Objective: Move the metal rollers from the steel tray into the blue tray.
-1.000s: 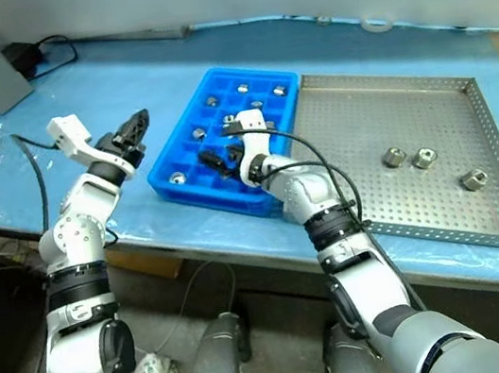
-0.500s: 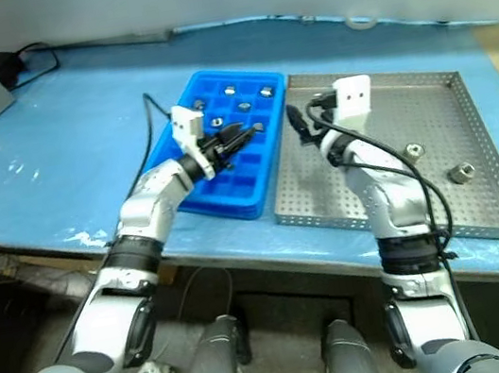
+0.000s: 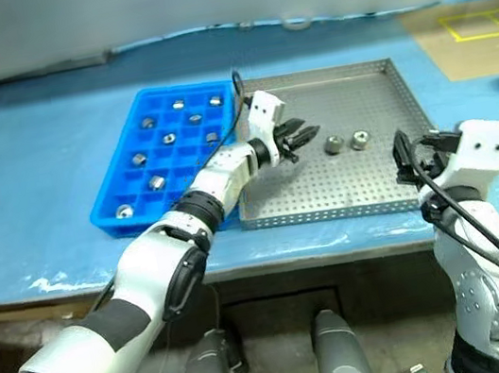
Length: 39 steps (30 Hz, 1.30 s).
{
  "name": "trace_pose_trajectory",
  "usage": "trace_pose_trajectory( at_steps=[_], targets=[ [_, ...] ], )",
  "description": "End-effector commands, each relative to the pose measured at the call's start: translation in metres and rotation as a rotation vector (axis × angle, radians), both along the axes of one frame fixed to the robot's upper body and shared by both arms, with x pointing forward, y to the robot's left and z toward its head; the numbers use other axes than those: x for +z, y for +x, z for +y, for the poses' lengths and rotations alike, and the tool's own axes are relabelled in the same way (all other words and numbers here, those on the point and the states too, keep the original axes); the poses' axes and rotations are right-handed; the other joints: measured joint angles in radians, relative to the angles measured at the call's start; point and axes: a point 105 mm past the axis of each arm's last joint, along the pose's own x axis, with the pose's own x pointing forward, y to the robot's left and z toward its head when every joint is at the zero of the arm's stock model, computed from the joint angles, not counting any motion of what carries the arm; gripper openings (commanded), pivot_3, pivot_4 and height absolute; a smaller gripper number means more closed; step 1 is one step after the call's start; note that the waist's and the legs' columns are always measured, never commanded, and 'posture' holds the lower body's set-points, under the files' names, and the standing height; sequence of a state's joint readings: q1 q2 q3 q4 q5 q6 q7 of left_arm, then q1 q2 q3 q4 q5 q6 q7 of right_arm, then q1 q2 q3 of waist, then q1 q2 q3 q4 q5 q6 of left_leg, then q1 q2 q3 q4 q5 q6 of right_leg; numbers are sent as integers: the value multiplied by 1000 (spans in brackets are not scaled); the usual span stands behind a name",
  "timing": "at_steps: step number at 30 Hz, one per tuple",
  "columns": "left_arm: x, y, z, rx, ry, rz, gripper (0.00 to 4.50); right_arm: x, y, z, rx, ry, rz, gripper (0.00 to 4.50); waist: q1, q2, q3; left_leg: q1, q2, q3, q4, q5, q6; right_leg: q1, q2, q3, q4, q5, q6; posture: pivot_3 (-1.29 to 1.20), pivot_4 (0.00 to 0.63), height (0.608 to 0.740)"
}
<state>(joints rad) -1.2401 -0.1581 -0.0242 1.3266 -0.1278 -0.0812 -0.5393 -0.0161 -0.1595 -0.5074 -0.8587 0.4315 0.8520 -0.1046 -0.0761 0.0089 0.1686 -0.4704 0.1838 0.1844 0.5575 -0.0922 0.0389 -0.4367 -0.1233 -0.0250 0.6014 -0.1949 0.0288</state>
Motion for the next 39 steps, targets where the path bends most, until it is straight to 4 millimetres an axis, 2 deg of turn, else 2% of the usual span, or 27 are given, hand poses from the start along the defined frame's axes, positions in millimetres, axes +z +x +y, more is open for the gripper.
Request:
trace_pose_trajectory(
  at_steps=[1, 4, 7, 12, 17, 20, 23, 25, 29, 30, 32, 33, 34, 35, 36, 37, 38, 39],
  targets=[
    [6, 4, -9, 103, 34, -26, 2034, 13, -26, -10, -98, -49, -44, 3998, -29, 0, 0, 0, 0, 0, 4, -2, 3, 1, 0, 0, 0, 0, 1, -825, 150, 740],
    [4, 5, -11, 153, 63, -36, 2034, 13, -39, -15, -150, -50, -45, 3998, -76, 0, 0, 0, -2, 1, 7, -5, 7, 6, -1, 0, -4, -1, 2, -881, 150, 740],
    [7, 2, -20, 139, 47, -33, 2034, 11, -48, -17, -186, -56, -50, 3998, -135, 1, 0, 0, -5, 1, 9, -9, 14, 14, -2, -1, -19, -1, 2, -928, 150, 740],
    [6, -3, -28, 136, 48, -16, 2034, 6, -62, -22, -243, -72, -48, 3998, -257, 1, 0, 0, -16, -1, 17, -19, 29, 27, -11, -1, -32, -2, 3, -1014, 150, 740],
    [1, 0, -26, 179, 101, -33, 3586, 5, -77, -26, -292, -74, -64, 4033, -387, 0, 0, -2, -33, -4, 22, -27, 40, 32, -29, -6, -32, -16, 26, -1064, 150, 740],
    [4, 9, -15, 277, 144, -72, 4474, 3, -86, -29, -321, -72, -58, 4033, -452, -1, 1, -3, -41, -8, 26, -31, 45, 34, -41, -14, -34, -22, 37, -1088, 150, 740],
    [9, 16, -5, 362, 158, -100, 4474, 2, -90, -28, -325, -66, -52, 4033, -518, -1, 2, -5, -48, -13, 33, -38, 48, 39, -55, -29, -35, -28, 45, -1098, 150, 740],
    [13, 22, 3, 425, 156, -115, 4474, 0, -91, -27, -327, -63, -44, 4033, -552, -1, 4, -9, -49, -17, 46, -48, 51, 43, -63, -41, -37, -30, 49, -1097, 150, 740],
    [20, 34, 26, 556, 116, -99, 4474, -2, -90, -25, -321, -53, -29, 4033, -608, -1, 15, -12, -54, -39, 49, -58, 50, 63, -75, -79, -60, -30, 48, -1084, 150, 740],
    [22, 36, 32, 583, 99, -89, 4474, -3, -90, -24, -317, -53, -22, 4033, -610, -3, 17, -11, -53, -39, 47, -58, 50, 70, -75, -81, -59, -32, 47, -1084, 150, 740],
    [25, 41, 41, 626, 83, -84, 4474, -4, -89, -23, -312, -53, -14, 4033, -612, -11, 21, -3, -56, -33, 45, -58, 50, 66, -74, -65, -26, -58, 41, -1066, 150, 740],
    [26, 42, 45, 644, 82, -88, 4474, -4, -89, -23, -310, -52, -12, 4033, -612, -13, 23, 4, -60, -32, 49, -63, 42, 59, -72, -56, -24, -59, 43, -1066, 150, 740],
    [27, 44, 50, 667, 85, -92, 4474, -4, -88, -23, -306, -53, -9, 4033, -614, -9, 23, 2, -73, -36, 89, -104, 7, 55, -88, -63, -27, -59, 44, -1066, 150, 740],
    [27, 47, 58, 705, 100, -96, 4474, -3, -88, -23, -303, -54, -6, 4033, -626, -3, 24, 5, -86, -51, 143, -133, -23, 56, -101, -75, -27, -58, 46, -1057, 150, 740],
    [26, 48, 63, 733, 112, -97, 4474, -3, -88, -23, -301, -55, -4, 4033, -643, -3, 26, 23, -97, -64, 147, -160, -5, 61, -108, -86, -29, -58, 46, -1057, 150, 740],
    [24, 49, 67, 752, 122, -94, 4474, -3, -88, -24, -301, -56, -3, 4033, -662, 2, 28, 21, -100, -79, 138, -162, 15, 63, -106, -98, -30, -60, 49, -1057, 150, 740],
    [23, 49, 70, 756, 129, -92, 4474, -2, -88, -25, -302, -58, -2, 4033, -680, 1, 28, 11, -100, -88, 138, -165, 20, 64, -104, -107, -40, -64, 55, -1059, 150, 740],
    [22, 50, 71, 760, 140, -97, 4474, -2, -89, -25, -304, -59, -1, 4033, -691, 1, 28, 6, -101, -89, 134, -165, 21, 64, -100, -105, -52, -65, 54, -1059, 150, 740]
  ],
)
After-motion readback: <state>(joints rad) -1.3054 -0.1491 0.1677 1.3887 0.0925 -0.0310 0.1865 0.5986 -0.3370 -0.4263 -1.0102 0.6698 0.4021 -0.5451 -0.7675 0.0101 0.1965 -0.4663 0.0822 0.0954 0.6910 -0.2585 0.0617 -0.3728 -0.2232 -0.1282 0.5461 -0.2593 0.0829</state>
